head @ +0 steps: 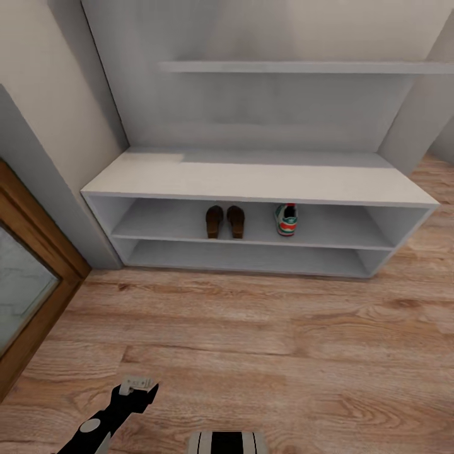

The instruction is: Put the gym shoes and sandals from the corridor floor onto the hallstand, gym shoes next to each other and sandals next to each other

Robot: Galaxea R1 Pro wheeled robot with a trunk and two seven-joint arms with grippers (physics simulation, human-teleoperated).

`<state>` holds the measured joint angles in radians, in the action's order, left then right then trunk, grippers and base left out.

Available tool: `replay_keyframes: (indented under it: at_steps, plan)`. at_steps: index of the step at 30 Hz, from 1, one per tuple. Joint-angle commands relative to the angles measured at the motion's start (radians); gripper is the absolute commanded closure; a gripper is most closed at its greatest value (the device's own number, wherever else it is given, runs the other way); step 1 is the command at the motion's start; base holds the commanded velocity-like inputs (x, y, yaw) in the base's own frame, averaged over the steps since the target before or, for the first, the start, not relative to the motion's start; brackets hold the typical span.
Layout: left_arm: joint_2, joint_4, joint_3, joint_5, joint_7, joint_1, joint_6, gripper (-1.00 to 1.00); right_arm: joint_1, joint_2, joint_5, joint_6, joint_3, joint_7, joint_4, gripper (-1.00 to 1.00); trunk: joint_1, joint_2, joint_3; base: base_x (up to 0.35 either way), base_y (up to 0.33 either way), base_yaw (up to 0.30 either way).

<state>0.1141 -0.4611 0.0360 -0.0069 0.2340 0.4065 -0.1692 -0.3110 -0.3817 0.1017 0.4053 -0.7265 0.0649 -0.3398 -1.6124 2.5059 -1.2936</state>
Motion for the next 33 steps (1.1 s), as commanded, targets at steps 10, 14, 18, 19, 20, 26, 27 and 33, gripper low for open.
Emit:
replay_keyframes:
  at_steps: [10, 14, 18, 19, 20, 26, 27, 33]
  plan:
    - [0.006, 0.001, 0.009, 0.019, 0.003, 0.001, -0.006, -1.0, 0.0, 0.002, 0.01, 0.004, 0.002, -0.002, 0.001, 1.0, 0.0, 0.0, -0.001, -0.026, 0.019, 0.0]
    - [0.038, 0.002, 0.123, 0.069, 0.015, 0.0, -0.083, -1.0, 0.0, 0.006, -0.047, 0.002, 0.035, -0.006, 0.094, 1.0, 0.0, 0.0, -0.001, 0.0, 0.0, 0.0]
    - [0.056, 0.008, 0.134, 0.07, 0.016, 0.001, -0.093, -1.0, -0.002, 0.038, -0.133, 0.0, 0.103, -0.006, 0.091, 1.0, 0.0, 0.0, -0.001, 0.0, 0.0, 0.0]
    - [0.059, 0.008, 0.135, 0.07, 0.017, 0.001, -0.094, -1.0, -0.002, 0.06, -0.152, -0.002, 0.122, -0.007, 0.079, 1.0, 0.0, 0.0, -0.001, 0.0, 0.0, 0.0]
    - [0.061, 0.009, 0.136, 0.068, 0.017, 0.001, -0.095, -1.0, -0.002, 0.084, -0.166, -0.005, 0.138, -0.007, 0.06, 1.0, 0.0, 0.0, -0.001, 0.0, 0.0, 0.0]
    - [0.061, 0.016, 0.135, 0.06, 0.018, 0.0, -0.096, -1.0, -0.003, 0.169, -0.2, -0.103, 0.242, -0.006, -0.055, 1.0, 0.0, 0.0, -0.001, 0.0, 0.0, 0.0]
    - [0.061, 0.016, 0.134, 0.059, 0.018, 0.0, -0.096, -1.0, -0.004, 0.184, -0.204, -0.15, 0.274, -0.006, -0.084, 1.0, 0.0, 0.0, -0.001, 0.0, 0.0, 0.0]
    - [0.064, 0.018, 0.134, 0.059, 0.018, 0.0, -0.097, -1.0, -0.025, 0.266, -0.208, -0.374, 0.38, -0.006, -0.237, 1.0, 0.0, 0.0, -0.001, 0.0, 0.0, 0.0]
